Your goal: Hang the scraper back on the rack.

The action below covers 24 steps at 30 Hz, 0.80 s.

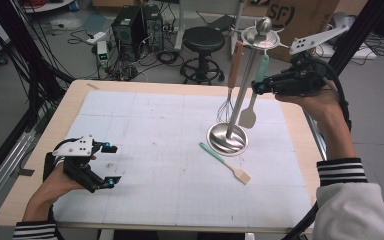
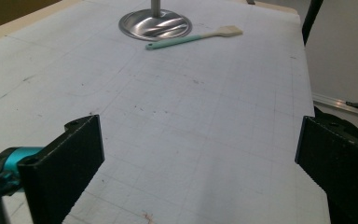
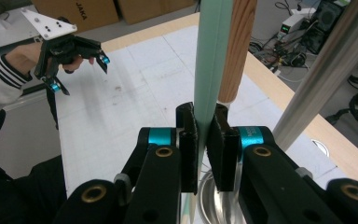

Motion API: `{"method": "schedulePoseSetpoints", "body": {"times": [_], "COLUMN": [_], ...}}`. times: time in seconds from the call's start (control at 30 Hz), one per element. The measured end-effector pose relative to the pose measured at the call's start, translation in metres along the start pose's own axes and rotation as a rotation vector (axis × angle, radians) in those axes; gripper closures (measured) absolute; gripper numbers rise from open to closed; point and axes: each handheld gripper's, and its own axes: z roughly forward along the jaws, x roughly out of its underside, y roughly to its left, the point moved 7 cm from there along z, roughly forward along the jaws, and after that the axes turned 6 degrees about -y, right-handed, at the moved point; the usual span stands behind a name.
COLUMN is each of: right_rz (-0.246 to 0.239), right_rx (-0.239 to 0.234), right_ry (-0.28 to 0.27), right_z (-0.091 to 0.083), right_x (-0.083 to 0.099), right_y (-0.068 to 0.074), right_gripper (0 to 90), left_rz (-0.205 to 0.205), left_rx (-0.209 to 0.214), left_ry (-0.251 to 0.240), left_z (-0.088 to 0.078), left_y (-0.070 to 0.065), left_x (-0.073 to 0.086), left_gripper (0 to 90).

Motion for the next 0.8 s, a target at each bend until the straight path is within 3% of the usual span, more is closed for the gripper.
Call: {"method": "schedulePoseSetpoints", "body": {"times": [0.23,0.4,0.8], "right_rz": [-0.002,0.022,0.004], "right_rx": [0.005,0.001,-0.025], "right_ry": [-0.001,0.002,0.005], "right_z": [-0.001,-0.003,0.001], "right_x": [0.001,0.002,-0.002], "right_y": [-0.005,-0.008,-0.01], "right_gripper": [83.0,83.0,83.0], "left_rz": [-0.006,-0.003,-0.007], "left_rx": [-0.006,-0.009,-0.016], "left_ry": [-0.018,-0.013,-0.015], "left_z": [-0.003,-0.003,-0.005], "left_y": [0.002,0.002,0.003], "left_x": [-0.001,0.0,0.001], "left_gripper": [1.7,1.7,1.7]}}
